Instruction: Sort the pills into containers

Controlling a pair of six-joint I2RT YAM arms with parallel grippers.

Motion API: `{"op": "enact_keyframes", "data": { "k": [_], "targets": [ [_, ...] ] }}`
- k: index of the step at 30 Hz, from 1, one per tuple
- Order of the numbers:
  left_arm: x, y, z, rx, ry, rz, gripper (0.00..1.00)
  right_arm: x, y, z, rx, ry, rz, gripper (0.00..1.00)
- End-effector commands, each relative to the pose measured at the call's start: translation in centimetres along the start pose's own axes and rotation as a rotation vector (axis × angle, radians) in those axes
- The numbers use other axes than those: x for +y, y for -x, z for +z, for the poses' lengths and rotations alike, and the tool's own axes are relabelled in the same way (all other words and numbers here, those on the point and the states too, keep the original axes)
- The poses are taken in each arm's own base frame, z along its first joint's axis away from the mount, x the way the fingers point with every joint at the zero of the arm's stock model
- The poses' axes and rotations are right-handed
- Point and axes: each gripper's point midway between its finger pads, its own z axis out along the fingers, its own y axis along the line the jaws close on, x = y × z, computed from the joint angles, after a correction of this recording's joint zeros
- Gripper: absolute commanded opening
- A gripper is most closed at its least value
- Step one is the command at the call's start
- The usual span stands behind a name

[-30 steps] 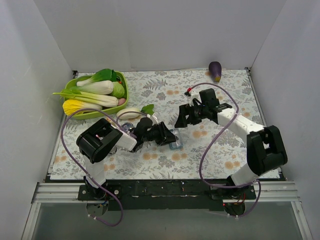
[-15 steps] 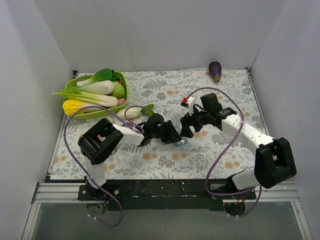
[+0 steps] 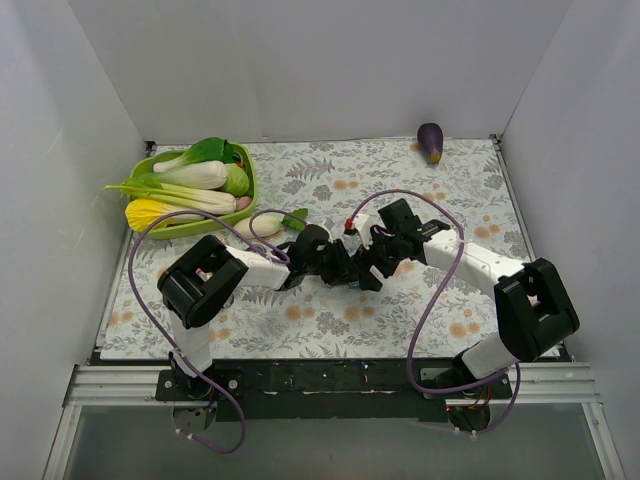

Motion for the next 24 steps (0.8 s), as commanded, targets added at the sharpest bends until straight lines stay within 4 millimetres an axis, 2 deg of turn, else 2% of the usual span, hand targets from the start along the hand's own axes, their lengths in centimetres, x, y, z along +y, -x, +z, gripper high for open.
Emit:
{"op": "enact_keyframes", "data": {
  "k": [1,7,12,24],
  "targets": [
    [-1.3,0.9,0.4,-0.022,-0.021,0.014,0.27,-1.2,1.6,0.0,-0.009,-0.067,-0.033,0.9],
    [-1.6,1.0,0.4,-0.021,-0.033,0.019,0.27,-2.6,2.2,0.1,-0.001,-0.153,-0.038,0.86],
    [-1.7,1.0,0.5,-0.021,-0.035,0.021,0.27,-3.9,2.7,-0.3,-0.02,-0.234,-0.021,0.77],
    [-0.6,0.7,0.9,-0.017,-0.015,0.008,0.27,-6.5,3.8,-2.8,-0.108,-0.386,0.013,0.62]
  ]
}}
